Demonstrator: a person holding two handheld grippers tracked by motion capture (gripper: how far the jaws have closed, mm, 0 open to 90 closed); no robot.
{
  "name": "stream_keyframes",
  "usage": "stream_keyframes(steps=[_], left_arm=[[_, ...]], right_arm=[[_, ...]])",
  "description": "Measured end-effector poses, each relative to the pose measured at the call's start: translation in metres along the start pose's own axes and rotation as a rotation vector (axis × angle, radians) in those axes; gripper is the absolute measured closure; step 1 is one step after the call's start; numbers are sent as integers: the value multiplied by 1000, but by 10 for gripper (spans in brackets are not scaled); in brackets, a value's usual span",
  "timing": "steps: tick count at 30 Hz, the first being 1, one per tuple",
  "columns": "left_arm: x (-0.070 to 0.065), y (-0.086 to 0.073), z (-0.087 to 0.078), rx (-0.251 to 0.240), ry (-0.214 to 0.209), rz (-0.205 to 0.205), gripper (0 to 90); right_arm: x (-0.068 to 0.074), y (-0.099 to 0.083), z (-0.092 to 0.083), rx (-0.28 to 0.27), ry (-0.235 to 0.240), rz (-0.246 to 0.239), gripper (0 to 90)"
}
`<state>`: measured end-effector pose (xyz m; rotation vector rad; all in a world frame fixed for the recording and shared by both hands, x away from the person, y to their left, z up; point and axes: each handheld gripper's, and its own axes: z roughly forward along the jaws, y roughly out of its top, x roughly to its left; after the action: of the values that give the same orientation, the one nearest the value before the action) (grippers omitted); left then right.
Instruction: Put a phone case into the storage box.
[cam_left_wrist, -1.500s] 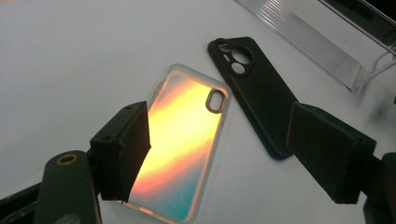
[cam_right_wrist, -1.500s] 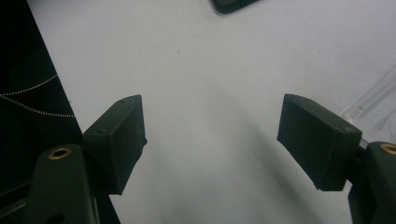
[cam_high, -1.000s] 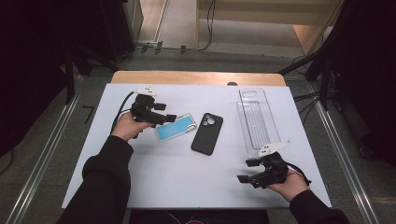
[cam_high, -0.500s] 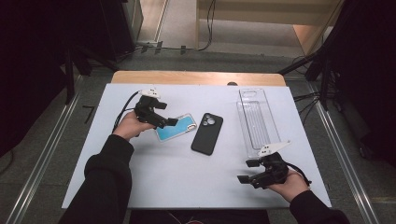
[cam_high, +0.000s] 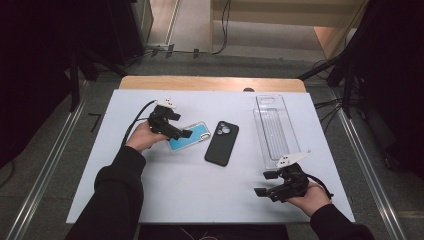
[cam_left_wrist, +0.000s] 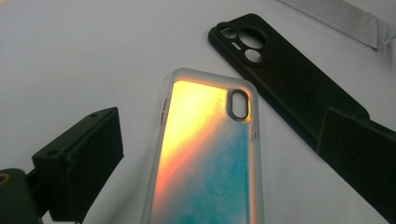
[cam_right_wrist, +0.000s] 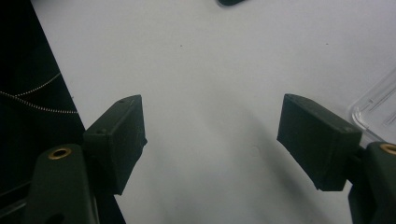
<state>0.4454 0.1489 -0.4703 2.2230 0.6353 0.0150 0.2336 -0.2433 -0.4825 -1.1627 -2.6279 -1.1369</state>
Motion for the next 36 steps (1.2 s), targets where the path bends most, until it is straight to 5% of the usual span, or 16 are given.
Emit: stream_keyframes(steps=[7,14,18,28,36], left_arm=[[1,-3,4,6,-19,0,28],[1,-9,12,30,13,34,53],[1,-14,16,3,17,40,52],[-2,-21,29,77,27,68,52],[-4,-23,31,67,44,88,48]], right_arm=[[0,0,0,-1,-2,0,214],[0,-1,0,1,-1,2,214],[0,0,0,2,0,0,213],[0,0,1,6,5,5,212],[-1,0,1,8,3,3,212]])
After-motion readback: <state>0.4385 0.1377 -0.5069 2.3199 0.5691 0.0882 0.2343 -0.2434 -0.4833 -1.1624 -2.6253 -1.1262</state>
